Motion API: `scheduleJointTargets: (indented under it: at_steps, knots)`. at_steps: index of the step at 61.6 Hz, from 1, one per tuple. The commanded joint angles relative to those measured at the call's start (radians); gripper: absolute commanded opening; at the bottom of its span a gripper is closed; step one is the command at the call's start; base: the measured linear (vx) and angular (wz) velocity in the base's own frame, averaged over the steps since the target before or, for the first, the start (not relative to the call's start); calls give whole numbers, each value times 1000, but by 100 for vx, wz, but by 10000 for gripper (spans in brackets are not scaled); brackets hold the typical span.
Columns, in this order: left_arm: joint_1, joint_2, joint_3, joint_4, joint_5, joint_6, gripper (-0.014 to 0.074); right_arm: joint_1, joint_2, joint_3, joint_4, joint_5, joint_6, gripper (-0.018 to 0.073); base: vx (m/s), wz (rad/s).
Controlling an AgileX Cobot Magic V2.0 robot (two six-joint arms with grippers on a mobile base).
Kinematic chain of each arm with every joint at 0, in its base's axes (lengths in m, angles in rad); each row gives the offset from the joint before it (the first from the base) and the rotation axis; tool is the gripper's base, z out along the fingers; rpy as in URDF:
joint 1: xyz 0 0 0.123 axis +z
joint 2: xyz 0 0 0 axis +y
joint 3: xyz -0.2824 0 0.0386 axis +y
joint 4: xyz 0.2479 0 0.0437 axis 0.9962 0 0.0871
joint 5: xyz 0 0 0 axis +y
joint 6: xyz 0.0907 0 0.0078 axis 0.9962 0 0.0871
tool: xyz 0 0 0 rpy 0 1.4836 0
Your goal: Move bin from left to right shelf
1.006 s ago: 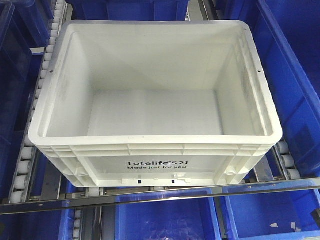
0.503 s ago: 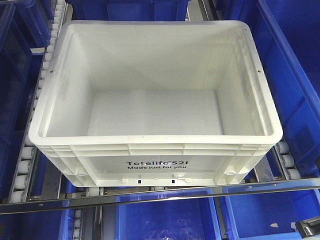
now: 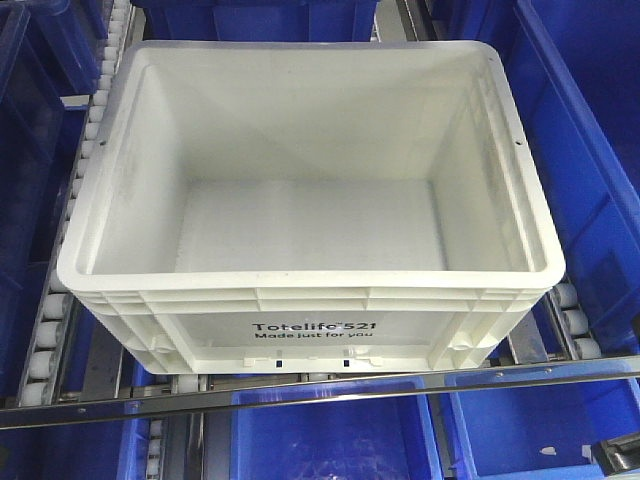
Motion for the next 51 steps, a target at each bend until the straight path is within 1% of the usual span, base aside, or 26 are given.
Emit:
scheduleJointTargets:
  at_steps: [1, 51]
  knots:
    - [-3, -10, -21, -10, -75, -3, -9, -1, -11, 19, -2, -79, -3, -8, 0, 0]
    - [-3, -10, -21, -10, -75, -3, -9, -1, -11, 19, -2, -79, -3, -8, 0, 0]
